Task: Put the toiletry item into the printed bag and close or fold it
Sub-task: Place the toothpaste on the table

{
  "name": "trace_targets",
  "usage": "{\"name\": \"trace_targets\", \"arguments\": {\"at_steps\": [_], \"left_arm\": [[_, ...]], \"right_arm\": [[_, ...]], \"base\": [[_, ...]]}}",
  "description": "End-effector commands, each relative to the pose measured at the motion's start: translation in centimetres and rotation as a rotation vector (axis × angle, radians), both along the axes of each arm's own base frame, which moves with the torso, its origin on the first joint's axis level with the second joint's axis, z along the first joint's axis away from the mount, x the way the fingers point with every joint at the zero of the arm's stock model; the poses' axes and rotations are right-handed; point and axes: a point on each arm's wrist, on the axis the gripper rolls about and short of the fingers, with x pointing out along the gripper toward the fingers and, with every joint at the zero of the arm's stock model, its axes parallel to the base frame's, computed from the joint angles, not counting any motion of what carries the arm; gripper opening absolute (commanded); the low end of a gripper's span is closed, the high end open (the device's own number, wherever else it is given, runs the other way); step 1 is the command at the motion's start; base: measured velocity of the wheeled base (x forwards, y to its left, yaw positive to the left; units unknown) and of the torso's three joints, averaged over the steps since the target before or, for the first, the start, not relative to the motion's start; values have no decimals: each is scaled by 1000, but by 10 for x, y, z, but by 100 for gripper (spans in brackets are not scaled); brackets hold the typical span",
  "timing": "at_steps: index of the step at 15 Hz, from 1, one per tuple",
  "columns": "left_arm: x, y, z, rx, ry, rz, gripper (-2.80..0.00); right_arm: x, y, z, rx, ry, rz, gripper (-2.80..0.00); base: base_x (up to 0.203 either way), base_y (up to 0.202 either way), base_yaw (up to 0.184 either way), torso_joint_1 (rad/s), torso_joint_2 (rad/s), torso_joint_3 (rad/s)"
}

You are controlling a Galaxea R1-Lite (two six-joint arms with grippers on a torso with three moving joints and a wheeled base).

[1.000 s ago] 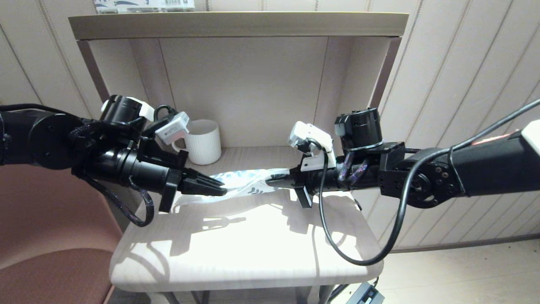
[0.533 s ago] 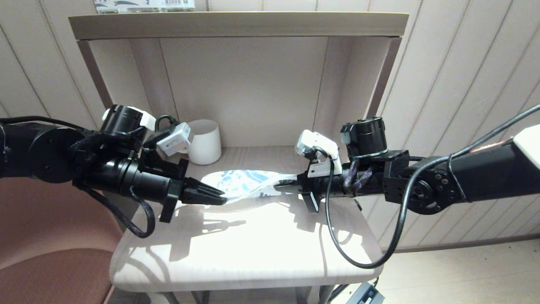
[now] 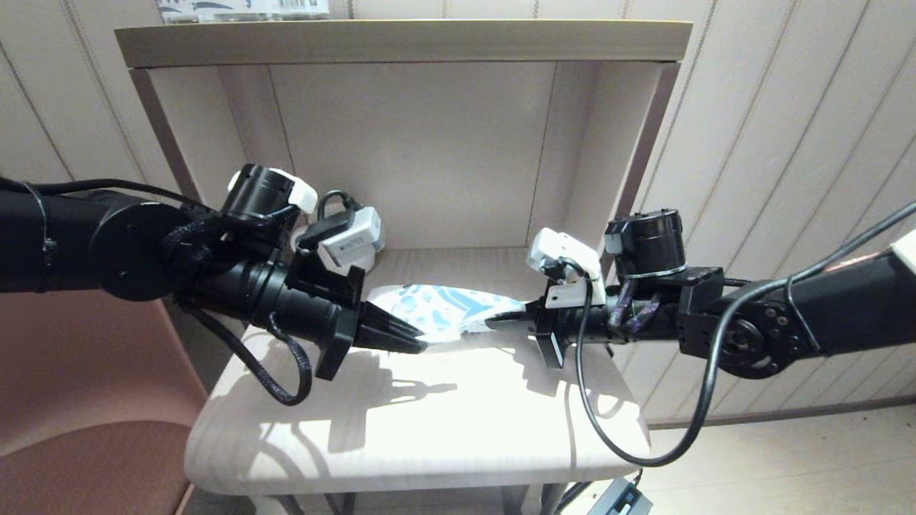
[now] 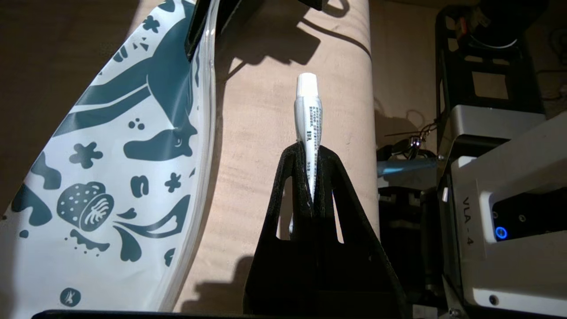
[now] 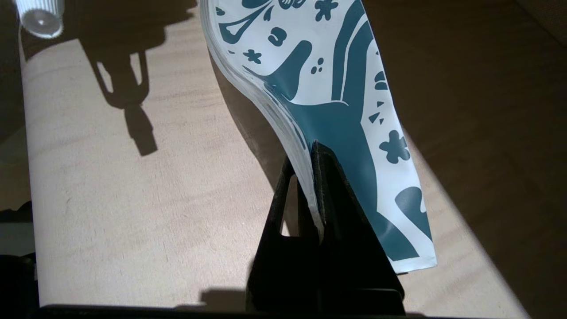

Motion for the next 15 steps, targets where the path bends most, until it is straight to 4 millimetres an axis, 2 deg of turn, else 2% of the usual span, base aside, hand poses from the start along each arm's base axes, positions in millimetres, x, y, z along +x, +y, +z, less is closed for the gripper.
{"name": "trace_targets", "arguments": {"at_steps": [1, 9, 13, 15], "left_arm": [[-2, -5, -2, 7, 7, -17, -280], [-12, 10, 0, 20, 10, 20, -280], [1, 25, -3, 19, 12, 81, -280], [4, 24, -7, 25, 20, 84, -280]], "right_arm": [[-2, -4, 3, 9, -22, -4, -280], [-8, -7, 8, 31, -63, -1, -280], [-17, -12, 21, 44, -90, 1, -280], [-17, -11, 20, 43, -89, 1, -280]], "base": [[0, 0, 0, 0, 0, 0], [0, 0, 0, 0, 0, 0], [0, 0, 0, 0, 0, 0], [0, 0, 0, 0, 0, 0]]}}
